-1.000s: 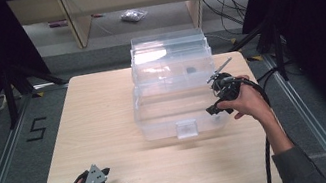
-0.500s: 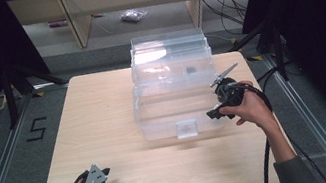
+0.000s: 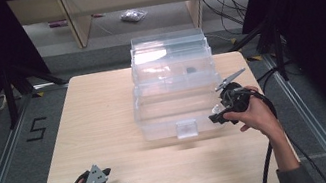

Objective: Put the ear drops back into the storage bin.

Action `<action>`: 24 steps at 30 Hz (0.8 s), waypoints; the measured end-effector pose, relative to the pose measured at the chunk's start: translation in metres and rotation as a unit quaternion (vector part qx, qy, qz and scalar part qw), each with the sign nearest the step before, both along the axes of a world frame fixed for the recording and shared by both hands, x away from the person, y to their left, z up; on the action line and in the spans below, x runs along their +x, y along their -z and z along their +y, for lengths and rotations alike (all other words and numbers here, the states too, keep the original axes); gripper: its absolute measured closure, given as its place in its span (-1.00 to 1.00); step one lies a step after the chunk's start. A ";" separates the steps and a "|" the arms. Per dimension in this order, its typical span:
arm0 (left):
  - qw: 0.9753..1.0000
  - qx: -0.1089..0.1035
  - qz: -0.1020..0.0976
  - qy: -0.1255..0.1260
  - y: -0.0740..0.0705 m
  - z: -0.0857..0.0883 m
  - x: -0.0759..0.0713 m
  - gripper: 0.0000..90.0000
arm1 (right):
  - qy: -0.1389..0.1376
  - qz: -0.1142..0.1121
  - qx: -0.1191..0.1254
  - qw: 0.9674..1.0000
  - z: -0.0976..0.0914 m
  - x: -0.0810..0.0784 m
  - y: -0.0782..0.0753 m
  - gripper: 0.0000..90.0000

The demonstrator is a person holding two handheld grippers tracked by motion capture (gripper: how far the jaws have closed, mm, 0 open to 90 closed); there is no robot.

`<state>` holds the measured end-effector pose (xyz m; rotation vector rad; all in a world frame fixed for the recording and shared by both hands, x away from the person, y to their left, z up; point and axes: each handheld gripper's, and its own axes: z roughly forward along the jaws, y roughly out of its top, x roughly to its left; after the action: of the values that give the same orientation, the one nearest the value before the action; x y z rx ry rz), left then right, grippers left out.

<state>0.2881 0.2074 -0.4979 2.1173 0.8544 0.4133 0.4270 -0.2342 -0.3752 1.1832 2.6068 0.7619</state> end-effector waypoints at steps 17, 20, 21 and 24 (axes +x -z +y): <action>1.000 0.012 0.004 0.002 -0.001 0.001 0.000 -0.61 | 0.004 -0.002 -0.002 1.000 -0.002 -0.019 0.000 -0.48; 1.000 0.005 0.004 -0.001 -0.001 0.000 -0.001 -0.61 | -0.006 -0.003 0.002 1.000 -0.001 -0.023 0.002 -0.50; 1.000 0.005 0.004 -0.001 -0.001 0.000 -0.001 -0.61 | -0.006 -0.003 0.002 1.000 -0.001 -0.023 0.002 -0.50; 1.000 0.005 0.004 -0.002 -0.001 0.000 -0.001 -0.61 | -0.015 -0.012 0.008 1.000 0.000 -0.026 0.003 -0.51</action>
<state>0.2874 0.2076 -0.4972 2.1275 0.8627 0.4132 0.4012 -0.2345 -0.3781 1.1345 2.6093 0.8001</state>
